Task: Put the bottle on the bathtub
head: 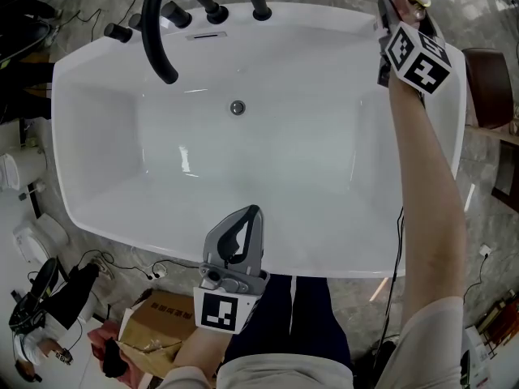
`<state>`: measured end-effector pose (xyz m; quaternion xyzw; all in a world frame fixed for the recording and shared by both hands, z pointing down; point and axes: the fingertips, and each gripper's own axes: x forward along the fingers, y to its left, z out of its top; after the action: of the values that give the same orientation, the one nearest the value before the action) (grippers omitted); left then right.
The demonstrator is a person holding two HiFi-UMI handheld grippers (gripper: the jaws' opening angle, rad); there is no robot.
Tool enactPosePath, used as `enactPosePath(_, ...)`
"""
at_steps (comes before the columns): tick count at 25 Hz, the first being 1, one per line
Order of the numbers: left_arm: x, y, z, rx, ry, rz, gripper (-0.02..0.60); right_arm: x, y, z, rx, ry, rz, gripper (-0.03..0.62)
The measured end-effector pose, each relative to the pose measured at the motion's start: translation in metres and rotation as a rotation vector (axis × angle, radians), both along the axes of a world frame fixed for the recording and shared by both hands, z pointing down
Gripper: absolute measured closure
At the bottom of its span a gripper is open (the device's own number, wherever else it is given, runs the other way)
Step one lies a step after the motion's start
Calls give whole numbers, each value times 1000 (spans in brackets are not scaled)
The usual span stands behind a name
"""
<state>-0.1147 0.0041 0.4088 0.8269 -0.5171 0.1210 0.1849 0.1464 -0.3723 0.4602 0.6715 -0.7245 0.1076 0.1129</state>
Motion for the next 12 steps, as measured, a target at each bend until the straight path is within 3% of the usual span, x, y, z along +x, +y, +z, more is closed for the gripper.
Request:
enactPosePath(4,-1,-1,1,-1,-1,-3,572,-5,5,1,-2,25,-25,267)
enactPosePath(12,-5,-12,-8,64,-17,-36,572,-6,38,-4,26,-76,-9,267)
